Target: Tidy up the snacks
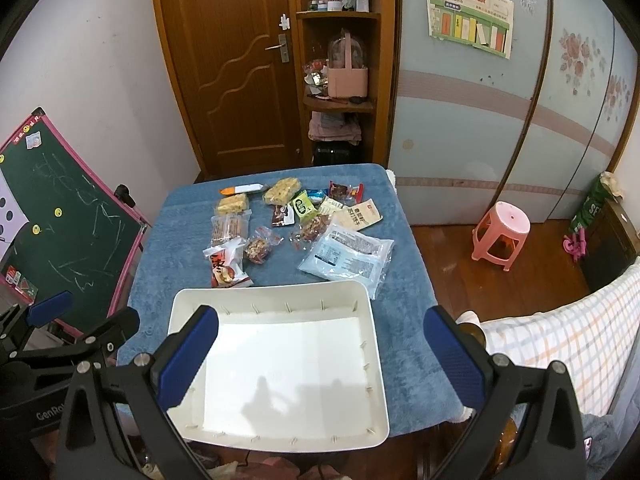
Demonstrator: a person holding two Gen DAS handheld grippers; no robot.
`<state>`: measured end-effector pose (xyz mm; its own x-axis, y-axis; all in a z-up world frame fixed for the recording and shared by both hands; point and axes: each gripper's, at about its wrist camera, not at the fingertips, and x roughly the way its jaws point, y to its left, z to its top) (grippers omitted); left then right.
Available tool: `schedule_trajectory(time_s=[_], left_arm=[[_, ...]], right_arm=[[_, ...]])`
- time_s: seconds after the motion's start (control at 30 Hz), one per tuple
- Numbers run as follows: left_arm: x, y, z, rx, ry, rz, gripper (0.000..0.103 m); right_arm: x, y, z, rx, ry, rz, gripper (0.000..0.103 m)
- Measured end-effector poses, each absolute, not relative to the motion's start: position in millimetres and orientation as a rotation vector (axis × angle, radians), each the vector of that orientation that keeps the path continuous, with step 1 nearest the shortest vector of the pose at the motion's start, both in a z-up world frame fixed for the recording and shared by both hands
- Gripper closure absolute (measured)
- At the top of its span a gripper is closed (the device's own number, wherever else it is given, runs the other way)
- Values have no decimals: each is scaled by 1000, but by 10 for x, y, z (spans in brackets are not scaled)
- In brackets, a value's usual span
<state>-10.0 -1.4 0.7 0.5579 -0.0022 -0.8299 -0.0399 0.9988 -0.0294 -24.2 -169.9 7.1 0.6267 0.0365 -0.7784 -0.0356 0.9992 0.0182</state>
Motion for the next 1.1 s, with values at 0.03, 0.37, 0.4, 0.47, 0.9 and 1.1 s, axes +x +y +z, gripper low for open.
schedule_trajectory(time_s=[0.03, 0.37, 0.4, 0.47, 0.9, 1.1], left_arm=[[-105, -13, 0, -47, 980, 23, 7], [-88, -8, -47, -46, 990, 29, 7], [-91, -5, -48, -47, 989, 28, 7], [-93, -1, -49, -46, 989, 28, 7], [-15, -70, -88, -37, 1002, 56, 7], [34, -131, -88, -35, 1013, 73, 7]], right_arm=[[-222, -1707, 70, 2, 892, 42, 0], [-161, -1712, 7, 6, 907, 53, 0], [-148, -1716, 4, 6, 908, 55, 0], [-145, -1720, 3, 7, 906, 52, 0], [-15, -1768, -37, 14, 922, 78, 0], [60, -1852, -57, 22, 936, 101, 0]])
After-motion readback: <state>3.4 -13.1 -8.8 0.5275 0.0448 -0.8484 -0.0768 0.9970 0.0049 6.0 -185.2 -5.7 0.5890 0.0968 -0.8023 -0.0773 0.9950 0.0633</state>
